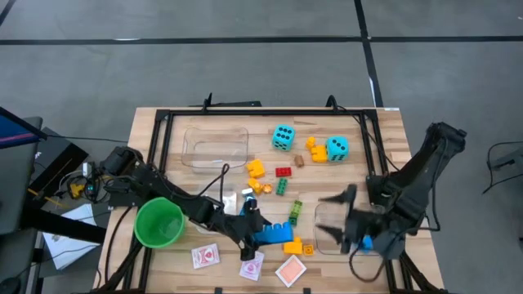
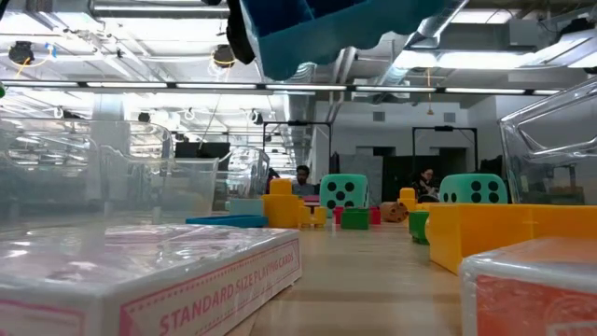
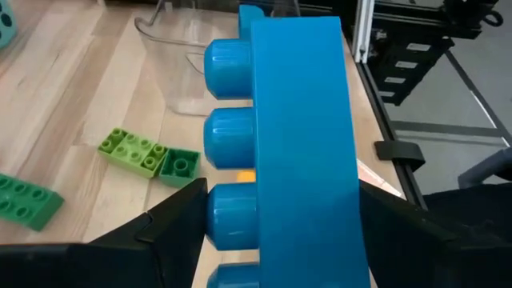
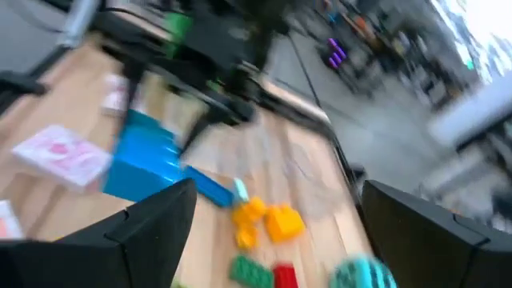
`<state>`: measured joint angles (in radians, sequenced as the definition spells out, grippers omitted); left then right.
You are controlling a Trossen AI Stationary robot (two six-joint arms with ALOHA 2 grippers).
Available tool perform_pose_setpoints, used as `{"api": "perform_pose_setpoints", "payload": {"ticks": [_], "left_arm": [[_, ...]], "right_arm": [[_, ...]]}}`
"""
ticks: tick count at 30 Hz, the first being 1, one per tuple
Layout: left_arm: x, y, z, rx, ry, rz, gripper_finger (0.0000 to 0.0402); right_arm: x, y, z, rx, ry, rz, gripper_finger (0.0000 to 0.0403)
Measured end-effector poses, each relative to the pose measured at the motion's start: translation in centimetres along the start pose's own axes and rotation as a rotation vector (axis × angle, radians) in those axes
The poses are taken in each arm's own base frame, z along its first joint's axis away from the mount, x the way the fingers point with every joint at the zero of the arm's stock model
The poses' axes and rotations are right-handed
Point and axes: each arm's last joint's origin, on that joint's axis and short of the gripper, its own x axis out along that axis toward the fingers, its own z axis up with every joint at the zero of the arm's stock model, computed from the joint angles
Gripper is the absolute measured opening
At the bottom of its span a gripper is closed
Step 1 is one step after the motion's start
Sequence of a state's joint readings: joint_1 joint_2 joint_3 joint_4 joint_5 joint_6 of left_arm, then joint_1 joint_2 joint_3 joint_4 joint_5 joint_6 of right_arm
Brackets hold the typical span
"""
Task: Pick & Place Toys
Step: Put the blue game piece into the bottom right transparent bin
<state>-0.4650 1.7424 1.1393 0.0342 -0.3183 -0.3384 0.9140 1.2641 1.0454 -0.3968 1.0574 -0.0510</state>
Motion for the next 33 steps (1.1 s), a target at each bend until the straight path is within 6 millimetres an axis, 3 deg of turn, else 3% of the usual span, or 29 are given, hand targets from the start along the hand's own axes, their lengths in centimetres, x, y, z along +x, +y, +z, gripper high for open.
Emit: {"api": "perform_pose_setpoints", "payload": {"ticks": [7, 20, 33], "left_arm": [[0.0, 0.0, 0.1, -0.003, -0.013, 0.002, 0.0268], [-0.2, -0.8, 1.8, -0.06, -0.165, -0.139, 0.0268], [-0.5, -1.4, 2.2, -0.068, -0.208, -0.198, 0.0268]], "right_arm": [[1.1, 2.3, 1.7, -0.129, -0.118, 0.055, 0.0347], [1.7, 2.0, 2.3, -0.109, -0.172, 0.228, 0.0347], [3.4, 1.6, 2.3, -0.085, -0.2, 0.366, 0.0339]]}}
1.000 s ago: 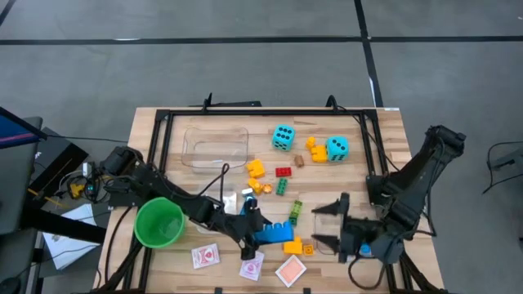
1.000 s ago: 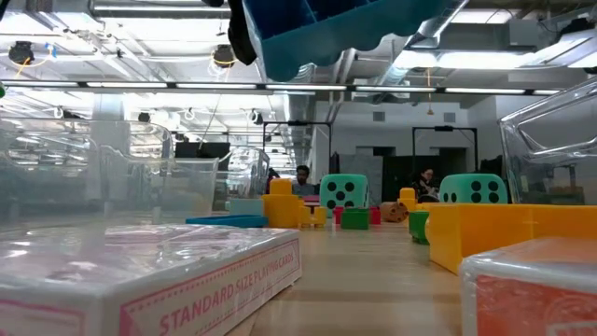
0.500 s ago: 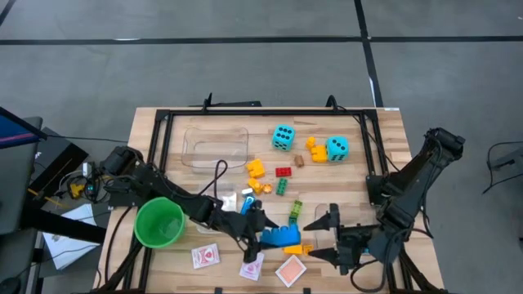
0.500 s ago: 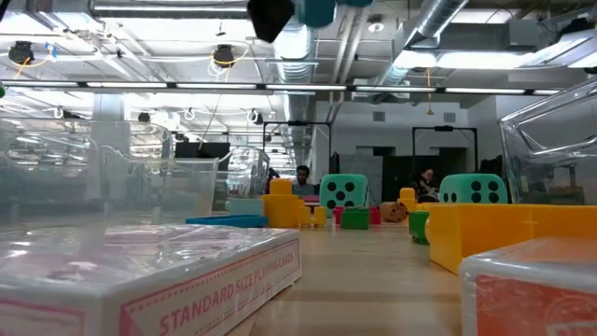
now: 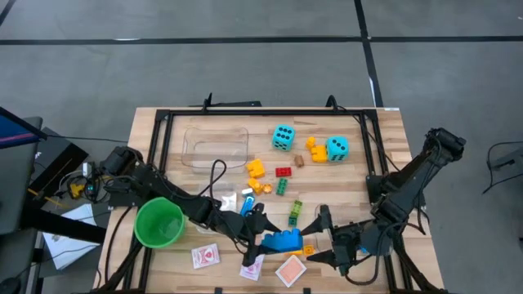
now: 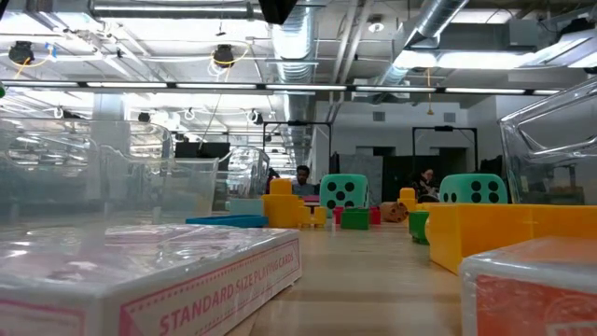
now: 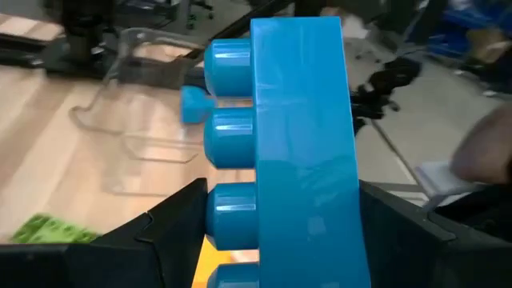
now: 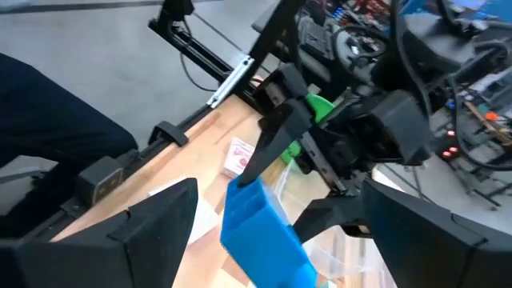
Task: Pick & Place Toys
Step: Put the blue game piece into the bottom right transparent bin
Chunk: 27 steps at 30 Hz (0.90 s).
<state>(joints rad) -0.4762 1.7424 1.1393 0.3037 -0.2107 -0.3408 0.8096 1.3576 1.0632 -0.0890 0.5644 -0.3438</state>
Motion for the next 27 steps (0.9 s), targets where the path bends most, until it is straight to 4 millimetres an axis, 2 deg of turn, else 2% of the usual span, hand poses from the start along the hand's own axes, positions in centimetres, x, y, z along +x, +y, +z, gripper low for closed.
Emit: {"api": "perform_pose_setpoints", "payload": {"ticks": [8, 27], "left_arm": [[0.0, -0.2, 0.1, -0.003, -0.006, -0.031, 0.0268], [-0.2, -1.0, 0.2, -0.003, -0.039, -0.064, 0.0273]], "right_arm": [[2.9, 1.5, -0.7, -0.199, 0.01, 0.003, 0.0326], [3.2, 1.4, -0.4, -0.21, 0.034, -0.019, 0.0324]]}}
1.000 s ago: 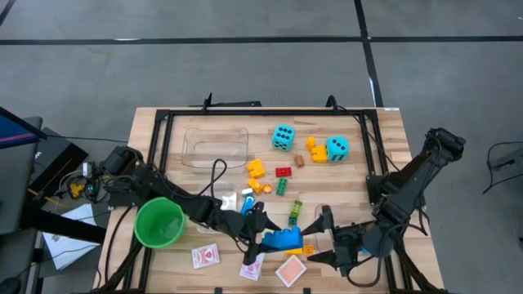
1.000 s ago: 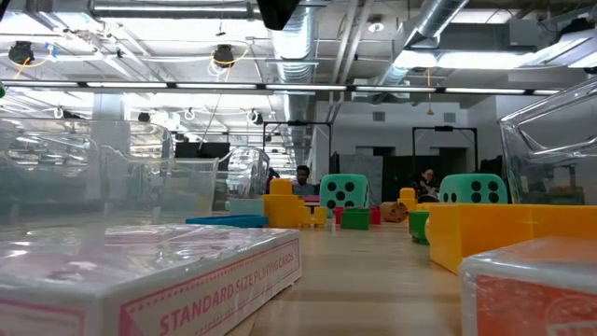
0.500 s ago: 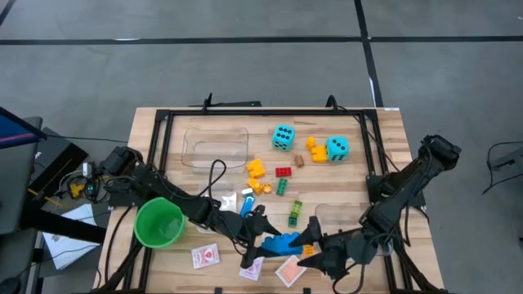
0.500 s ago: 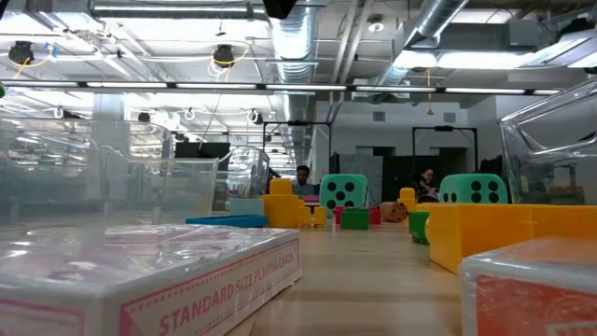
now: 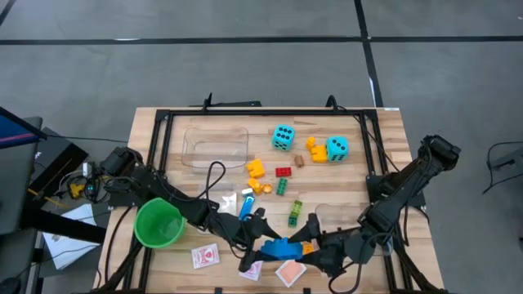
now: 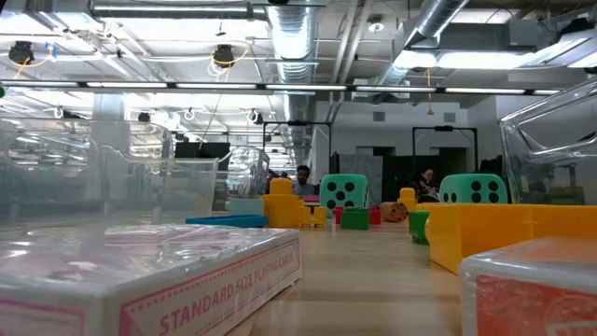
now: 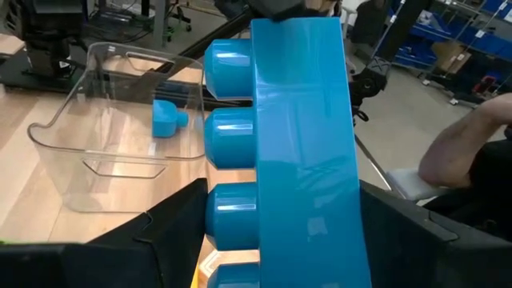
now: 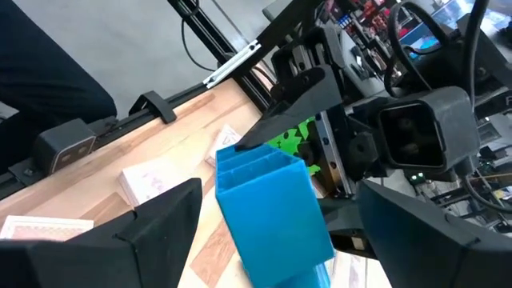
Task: Pick & Place Toys
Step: Put the blue game piece into the bottom right transparent bin
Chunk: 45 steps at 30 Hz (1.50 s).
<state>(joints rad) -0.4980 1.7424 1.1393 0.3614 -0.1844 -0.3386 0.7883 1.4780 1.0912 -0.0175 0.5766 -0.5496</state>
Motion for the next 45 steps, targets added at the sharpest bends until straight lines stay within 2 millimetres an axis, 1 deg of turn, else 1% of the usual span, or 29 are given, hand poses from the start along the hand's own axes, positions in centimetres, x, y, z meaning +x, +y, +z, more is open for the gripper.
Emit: {"api": "perform_pose_setpoints", "payload": {"ticks": [4, 10, 15, 21, 25, 28, 33, 41, 45], "left_arm": [[0.0, 0.0, 0.0, 0.002, 0.0, 0.0, 0.027], [0.0, 0.02, 0.0, 0.002, 0.0, 0.0, 0.0275], [0.0, 0.02, 0.0, 0.002, 0.0, 0.001, 0.0271], [0.01, 0.04, 0.01, -0.006, 0.001, 0.0, 0.0277], [0.01, 0.05, 0.01, 0.004, -0.001, 0.005, 0.0268], [0.01, 0.11, -0.01, 0.006, 0.001, 0.012, 0.0259], [0.02, 0.17, -0.08, 0.008, 0.009, 0.016, 0.0249], [-0.13, 0.46, 0.07, 0.116, -0.001, 0.091, 0.0259], [-0.17, 0.19, 0.33, 0.146, -0.037, 0.093, 0.026]], "right_arm": [[0.0, 0.01, -0.01, -0.001, 0.001, 0.001, 0.0315], [0.0, 0.06, -0.09, -0.007, 0.009, 0.005, 0.0277], [0.0, 0.06, -0.1, -0.007, 0.009, 0.006, 0.0235], [-0.01, 0.15, -0.22, -0.022, 0.02, 0.014, 0.017], [0.04, 0.1, -0.27, -0.011, 0.021, 0.015, 0.0139], [0.17, -0.09, -0.39, -0.002, 0.026, 0.01, 0.0135], [0.32, -0.28, -0.56, 0.011, 0.033, 0.009, 0.0141], [0.2, -0.11, -0.84, 0.003, 0.067, 0.011, 0.0136], [0.22, -0.08, -0.98, 0.012, 0.08, 0.015, 0.0138]]}}
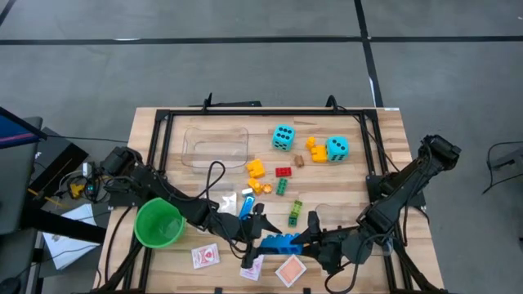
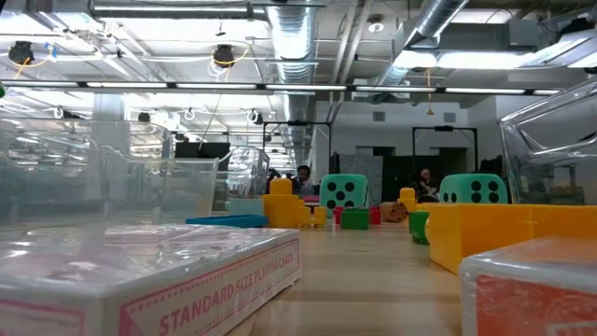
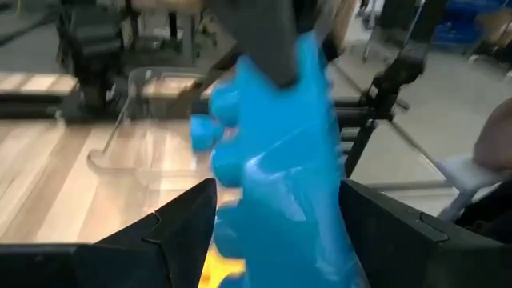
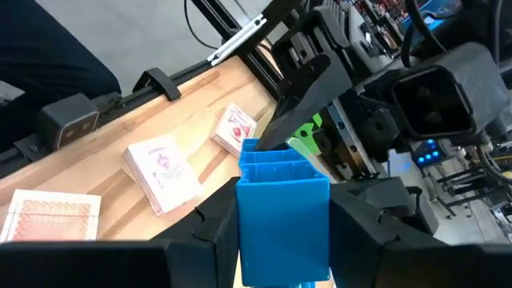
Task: Pick & Place Toys
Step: Put the blue game piece into the bottom right transparent bin
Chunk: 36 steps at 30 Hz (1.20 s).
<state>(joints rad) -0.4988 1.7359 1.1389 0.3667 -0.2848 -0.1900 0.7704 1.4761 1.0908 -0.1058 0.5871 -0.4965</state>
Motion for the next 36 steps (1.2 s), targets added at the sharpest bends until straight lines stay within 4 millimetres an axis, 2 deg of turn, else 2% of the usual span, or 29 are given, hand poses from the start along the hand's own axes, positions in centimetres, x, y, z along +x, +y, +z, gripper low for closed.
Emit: {"api": "perform_pose_setpoints", "payload": {"ticks": [7, 12, 16, 20, 26, 32, 36], "left_arm": [[-0.4, -1.2, 0.6, -0.015, -0.06, -0.098, 0.0259], [-1.0, -1.8, 1.1, 0.039, -0.074, -0.119, 0.0265], [-2.2, -1.8, 1.8, 0.057, -0.043, -0.079, 0.0266], [-3.8, -1.6, 1.9, 0.083, 0.003, 0.038, 0.0257], [-6.5, -0.7, 1.8, 0.096, -0.002, 0.225, 0.0238], [-9.6, 0.7, 1.6, 0.084, -0.037, 0.311, 0.0223], [-11.4, 1.6, 1.7, 0.069, -0.066, 0.344, 0.0216]], "right_arm": [[0.1, 0.0, -0.2, 0.001, 0.021, -0.01, 0.0138], [0.0, 0.0, -0.3, 0.003, 0.04, -0.028, 0.0138], [0.1, 0.0, -0.3, 0.008, 0.043, -0.033, 0.0138], [0.0, -0.1, -0.5, 0.043, 0.082, -0.098, 0.0138], [-0.5, -1.7, -0.4, 0.193, 0.217, -0.267, 0.0138], [-1.3, -2.8, -0.1, 0.418, 0.265, -0.317, 0.0138], [-1.7, -2.8, -0.5, 0.532, 0.289, -0.363, 0.0138]]}}
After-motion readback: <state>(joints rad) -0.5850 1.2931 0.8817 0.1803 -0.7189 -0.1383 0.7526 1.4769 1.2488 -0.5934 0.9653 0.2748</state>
